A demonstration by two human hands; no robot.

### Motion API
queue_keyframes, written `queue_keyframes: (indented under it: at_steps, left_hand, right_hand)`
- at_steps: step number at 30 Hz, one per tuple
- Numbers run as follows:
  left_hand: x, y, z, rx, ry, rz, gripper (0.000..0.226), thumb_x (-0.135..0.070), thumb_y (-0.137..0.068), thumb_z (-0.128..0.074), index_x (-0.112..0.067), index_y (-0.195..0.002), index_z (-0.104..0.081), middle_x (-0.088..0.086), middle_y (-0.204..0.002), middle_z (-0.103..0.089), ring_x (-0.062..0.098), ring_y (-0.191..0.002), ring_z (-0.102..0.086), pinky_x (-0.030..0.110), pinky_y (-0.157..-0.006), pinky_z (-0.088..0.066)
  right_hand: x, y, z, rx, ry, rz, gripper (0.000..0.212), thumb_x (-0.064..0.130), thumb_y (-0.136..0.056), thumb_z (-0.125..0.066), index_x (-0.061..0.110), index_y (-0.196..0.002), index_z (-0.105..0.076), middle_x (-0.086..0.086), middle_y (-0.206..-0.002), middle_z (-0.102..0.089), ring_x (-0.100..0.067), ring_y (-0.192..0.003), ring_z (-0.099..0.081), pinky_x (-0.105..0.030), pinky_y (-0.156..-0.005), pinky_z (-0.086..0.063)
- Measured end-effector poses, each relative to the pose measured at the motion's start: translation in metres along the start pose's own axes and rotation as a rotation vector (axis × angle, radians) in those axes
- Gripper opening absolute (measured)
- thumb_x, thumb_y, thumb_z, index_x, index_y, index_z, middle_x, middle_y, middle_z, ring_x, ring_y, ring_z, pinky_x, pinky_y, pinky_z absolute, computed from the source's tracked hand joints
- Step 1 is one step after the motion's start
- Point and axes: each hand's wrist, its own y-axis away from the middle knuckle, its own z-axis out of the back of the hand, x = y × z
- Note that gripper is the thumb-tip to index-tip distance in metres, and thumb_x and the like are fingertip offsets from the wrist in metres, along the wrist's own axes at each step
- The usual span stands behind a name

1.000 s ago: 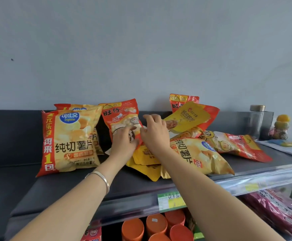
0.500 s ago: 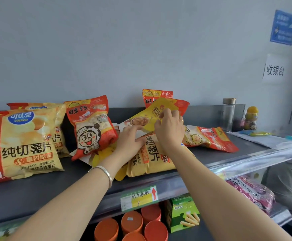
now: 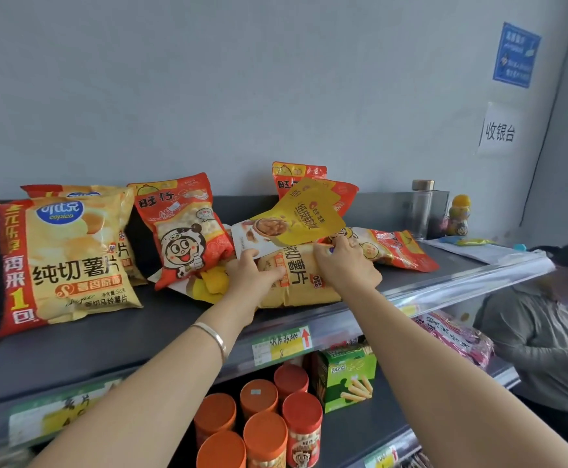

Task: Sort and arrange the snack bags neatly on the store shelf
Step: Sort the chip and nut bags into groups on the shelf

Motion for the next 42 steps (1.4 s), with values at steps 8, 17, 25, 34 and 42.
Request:
queue_keyframes:
  at_steps: [8,17,25,34,42]
  left_hand:
    - [-0.009,0.024,0.009,0.263,0.417,0.266,0.075,-0.032,-0.072,-0.081,-0.023,-0.134,-0.040,0.009,-0.118,-0.063,0.025,-0.086,-0.066,0.033,-0.055,-0.055]
    - [-0.027,0.040,0.011,0.348,0.439,0.334,0.062,-0.027,-0.076,-0.077,-0.019,-0.129,-0.046,0.014,-0.108,-0.066,0.031,-0.087,-0.068,0.038,-0.062,-0.058]
    - [-0.046,0.058,-0.004,0.459,0.516,0.340,0.046,-0.025,-0.087,-0.066,-0.024,-0.127,-0.043,0.019,-0.087,-0.065,0.034,-0.060,-0.065,0.023,-0.037,-0.048]
    - [-0.042,0.059,-0.002,0.216,0.529,0.090,0.076,-0.015,-0.087,-0.066,-0.045,-0.143,-0.023,0.001,-0.128,-0.052,0.027,-0.096,-0.060,0.036,-0.057,-0.051]
    - [-0.027,0.058,0.005,0.070,0.486,0.042,0.084,-0.015,-0.091,-0.061,-0.048,-0.147,-0.007,-0.004,-0.141,-0.043,0.024,-0.105,-0.059,0.033,-0.058,-0.051]
  right_hand:
    - [0.008,0.037,0.026,-0.266,0.003,0.071,0.038,0.047,-0.097,-0.037,0.022,-0.120,-0.054,-0.002,-0.114,-0.066,-0.028,-0.103,-0.060,-0.042,-0.090,-0.033]
    - [-0.001,0.058,0.026,-0.317,0.089,0.084,0.036,0.038,-0.098,-0.032,0.020,-0.108,-0.062,-0.003,-0.119,-0.062,-0.030,-0.109,-0.056,-0.043,-0.093,-0.030]
    - [-0.005,0.056,0.044,-0.406,0.134,0.135,0.041,0.039,-0.099,-0.031,0.024,-0.103,-0.069,0.000,-0.122,-0.063,-0.030,-0.126,-0.048,-0.054,-0.115,-0.012]
    - [-0.001,0.054,0.045,-0.374,0.003,0.328,0.034,0.039,-0.100,-0.036,0.024,-0.119,-0.061,0.000,-0.133,-0.055,-0.029,-0.130,-0.043,-0.050,-0.118,-0.009]
    - [-0.001,0.047,0.018,-0.252,-0.116,0.438,0.040,0.034,-0.098,-0.042,0.018,-0.133,-0.053,-0.008,-0.139,-0.049,-0.032,-0.127,-0.043,-0.046,-0.108,-0.032]
